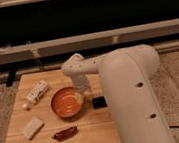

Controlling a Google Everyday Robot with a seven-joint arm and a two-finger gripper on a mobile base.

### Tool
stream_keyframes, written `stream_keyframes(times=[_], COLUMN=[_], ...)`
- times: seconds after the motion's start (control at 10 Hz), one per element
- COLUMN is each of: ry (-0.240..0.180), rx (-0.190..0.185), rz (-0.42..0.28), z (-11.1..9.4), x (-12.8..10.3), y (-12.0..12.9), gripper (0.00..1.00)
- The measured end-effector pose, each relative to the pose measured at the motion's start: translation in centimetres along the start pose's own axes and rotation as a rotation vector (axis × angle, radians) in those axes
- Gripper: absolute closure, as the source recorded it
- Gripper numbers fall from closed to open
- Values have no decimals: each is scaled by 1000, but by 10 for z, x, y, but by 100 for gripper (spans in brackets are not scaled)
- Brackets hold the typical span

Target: Push the ceramic bowl across the table

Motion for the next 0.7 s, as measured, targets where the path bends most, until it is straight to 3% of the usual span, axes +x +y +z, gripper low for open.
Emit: stream_keyframes(times=[0.7], ry=[24], rx=[-35], rz=[86], z=[13], x=[34], y=[-5], gripper=[35])
